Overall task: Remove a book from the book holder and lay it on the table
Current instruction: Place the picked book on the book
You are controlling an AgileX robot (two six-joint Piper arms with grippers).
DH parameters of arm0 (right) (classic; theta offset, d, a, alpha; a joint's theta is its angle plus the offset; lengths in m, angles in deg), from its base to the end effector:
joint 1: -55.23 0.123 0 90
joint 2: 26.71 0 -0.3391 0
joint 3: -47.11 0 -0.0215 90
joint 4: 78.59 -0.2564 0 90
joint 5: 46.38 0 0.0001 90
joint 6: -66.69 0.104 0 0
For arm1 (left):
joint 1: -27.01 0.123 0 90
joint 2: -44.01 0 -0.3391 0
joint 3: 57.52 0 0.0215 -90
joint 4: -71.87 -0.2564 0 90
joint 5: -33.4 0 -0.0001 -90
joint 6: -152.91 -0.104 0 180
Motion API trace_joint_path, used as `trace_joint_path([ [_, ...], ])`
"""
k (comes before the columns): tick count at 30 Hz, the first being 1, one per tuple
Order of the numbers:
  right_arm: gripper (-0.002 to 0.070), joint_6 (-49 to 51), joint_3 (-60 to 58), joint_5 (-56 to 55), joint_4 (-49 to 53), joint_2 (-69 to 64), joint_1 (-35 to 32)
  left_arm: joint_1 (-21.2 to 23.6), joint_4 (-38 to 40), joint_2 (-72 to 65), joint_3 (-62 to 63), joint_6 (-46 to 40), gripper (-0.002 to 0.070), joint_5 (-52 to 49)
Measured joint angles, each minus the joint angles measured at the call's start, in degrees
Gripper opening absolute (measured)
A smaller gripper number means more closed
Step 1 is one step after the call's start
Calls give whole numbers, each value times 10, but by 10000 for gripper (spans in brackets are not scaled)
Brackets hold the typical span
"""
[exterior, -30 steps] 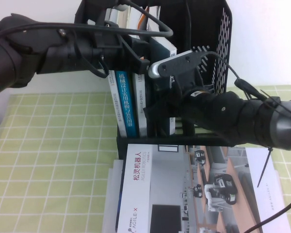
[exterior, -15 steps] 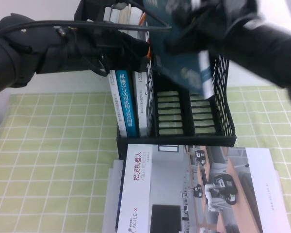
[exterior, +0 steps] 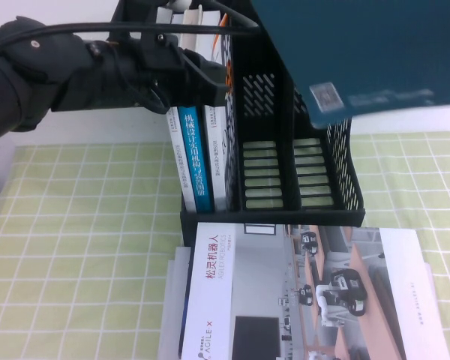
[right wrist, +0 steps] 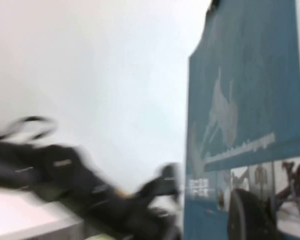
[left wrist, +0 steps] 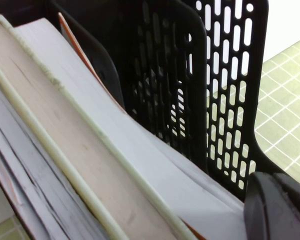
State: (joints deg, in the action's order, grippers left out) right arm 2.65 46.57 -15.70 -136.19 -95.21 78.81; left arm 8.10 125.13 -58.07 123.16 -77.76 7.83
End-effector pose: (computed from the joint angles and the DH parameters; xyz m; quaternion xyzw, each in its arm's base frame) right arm 0.1664 0.1216 0.5557 -0.3495 0.5930 0.2316 0.6874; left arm 0.3792 -0.1680 0.3801 0.2302 0.8141 -0.2309 0.4806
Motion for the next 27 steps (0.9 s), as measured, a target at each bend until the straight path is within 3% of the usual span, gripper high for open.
trace_joint_path([
  [9, 134, -18, 4, 249, 82, 61, -7, 0, -44, 33, -4, 22, -3, -19],
  [16, 134, -14, 5, 395, 173, 40, -5, 4, -112, 145, -16, 110, -3, -91],
  [21, 134, 4, 5, 395, 321, -20, 48, 4, -128, 231, -39, 161, -3, -177],
  [27, 133, 129, 4, 315, 560, -100, 191, 5, -145, 350, -157, 199, -3, -191],
])
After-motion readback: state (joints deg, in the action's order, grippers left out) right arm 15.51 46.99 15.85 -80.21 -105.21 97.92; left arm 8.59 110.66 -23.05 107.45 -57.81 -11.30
